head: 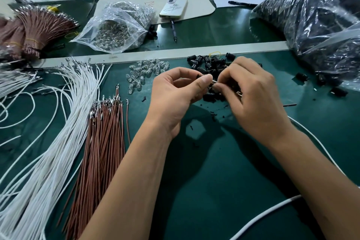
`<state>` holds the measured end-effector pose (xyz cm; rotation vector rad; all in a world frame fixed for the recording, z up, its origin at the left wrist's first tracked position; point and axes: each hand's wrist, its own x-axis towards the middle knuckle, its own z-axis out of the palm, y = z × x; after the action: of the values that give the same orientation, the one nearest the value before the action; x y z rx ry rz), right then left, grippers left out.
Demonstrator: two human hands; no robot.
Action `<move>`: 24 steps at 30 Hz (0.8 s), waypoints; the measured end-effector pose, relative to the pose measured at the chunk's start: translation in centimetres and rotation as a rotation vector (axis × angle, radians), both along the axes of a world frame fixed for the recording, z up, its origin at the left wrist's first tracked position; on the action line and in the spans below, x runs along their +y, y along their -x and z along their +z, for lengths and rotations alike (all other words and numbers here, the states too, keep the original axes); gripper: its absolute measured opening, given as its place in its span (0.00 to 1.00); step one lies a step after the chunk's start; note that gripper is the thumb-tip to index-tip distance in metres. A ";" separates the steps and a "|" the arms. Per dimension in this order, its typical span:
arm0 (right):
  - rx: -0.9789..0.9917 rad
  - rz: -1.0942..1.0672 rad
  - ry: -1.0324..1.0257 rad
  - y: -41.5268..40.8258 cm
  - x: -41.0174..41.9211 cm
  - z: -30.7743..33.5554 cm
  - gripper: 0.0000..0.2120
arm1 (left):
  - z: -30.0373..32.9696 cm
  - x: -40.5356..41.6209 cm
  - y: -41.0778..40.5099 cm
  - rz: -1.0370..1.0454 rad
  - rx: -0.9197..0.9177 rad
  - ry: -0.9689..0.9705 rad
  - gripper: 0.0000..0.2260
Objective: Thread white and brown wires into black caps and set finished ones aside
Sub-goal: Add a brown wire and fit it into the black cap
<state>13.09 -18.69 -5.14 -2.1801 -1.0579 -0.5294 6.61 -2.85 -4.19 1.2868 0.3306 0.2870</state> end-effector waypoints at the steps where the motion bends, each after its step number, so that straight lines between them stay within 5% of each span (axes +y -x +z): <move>1: -0.006 -0.010 0.004 -0.1 -0.1 0.0 0.06 | 0.0 0.1 0.0 -0.022 0.007 -0.018 0.06; 24: 0.439 0.231 -0.266 -0.4 0.2 0.0 0.07 | 0.1 -0.4 -0.2 -0.128 -0.067 0.358 0.07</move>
<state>13.48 -18.53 -5.12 -1.7985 -0.9202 -0.0705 6.80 -3.30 -4.14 0.9383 0.2292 0.1530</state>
